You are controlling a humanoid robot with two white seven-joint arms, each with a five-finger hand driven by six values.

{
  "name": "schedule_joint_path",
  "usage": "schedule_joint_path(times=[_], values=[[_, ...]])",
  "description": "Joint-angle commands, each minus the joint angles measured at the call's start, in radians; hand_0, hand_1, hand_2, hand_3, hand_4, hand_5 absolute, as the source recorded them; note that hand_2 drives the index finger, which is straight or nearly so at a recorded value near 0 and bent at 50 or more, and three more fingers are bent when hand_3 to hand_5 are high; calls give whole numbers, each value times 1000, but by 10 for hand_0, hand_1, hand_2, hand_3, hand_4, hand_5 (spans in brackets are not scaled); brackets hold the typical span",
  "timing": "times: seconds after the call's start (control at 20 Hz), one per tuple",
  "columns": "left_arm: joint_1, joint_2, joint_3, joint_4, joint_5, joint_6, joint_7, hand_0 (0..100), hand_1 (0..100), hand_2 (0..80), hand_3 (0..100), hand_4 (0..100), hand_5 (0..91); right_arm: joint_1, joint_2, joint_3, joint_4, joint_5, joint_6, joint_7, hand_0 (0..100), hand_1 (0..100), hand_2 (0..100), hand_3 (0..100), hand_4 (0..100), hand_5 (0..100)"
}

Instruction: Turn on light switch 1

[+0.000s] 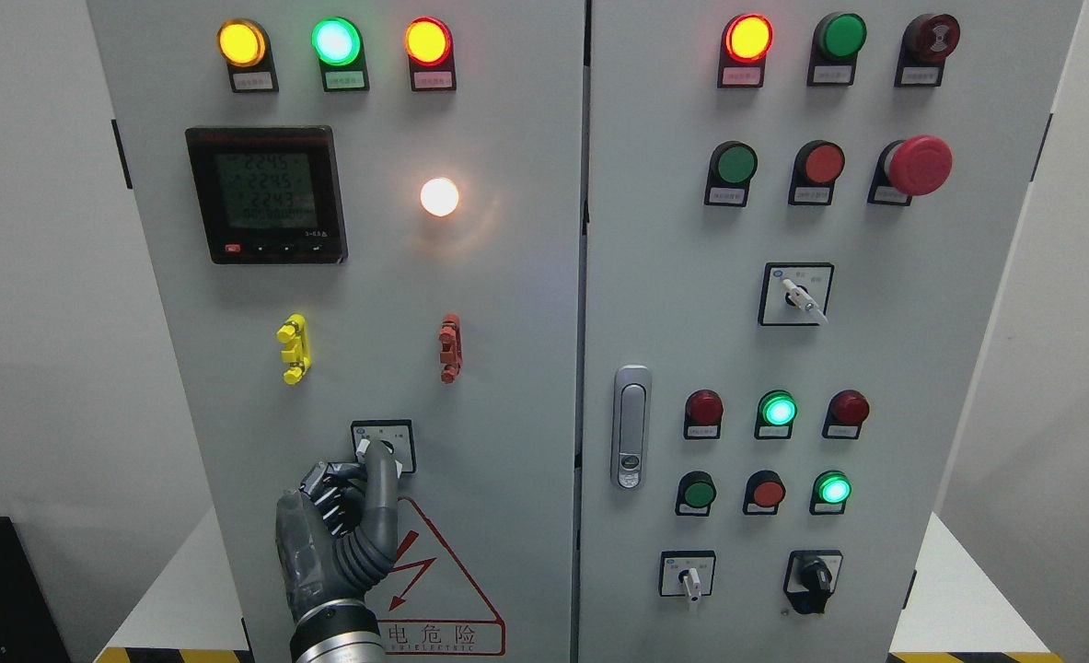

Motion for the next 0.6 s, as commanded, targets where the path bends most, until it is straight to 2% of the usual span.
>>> schedule_joint_path(times=[0.0,0.55], values=[[-1,0,-5,0,0,-7,-2,378,454,657,1000,1000,873,0,0,1,0,0,0,0,0,0,0,0,0,0],[2,0,-5,-2,0,-9,-2,335,449,661,1000,1000,874,0,0,1,0,0,0,0,0,0,0,0,0,0]])
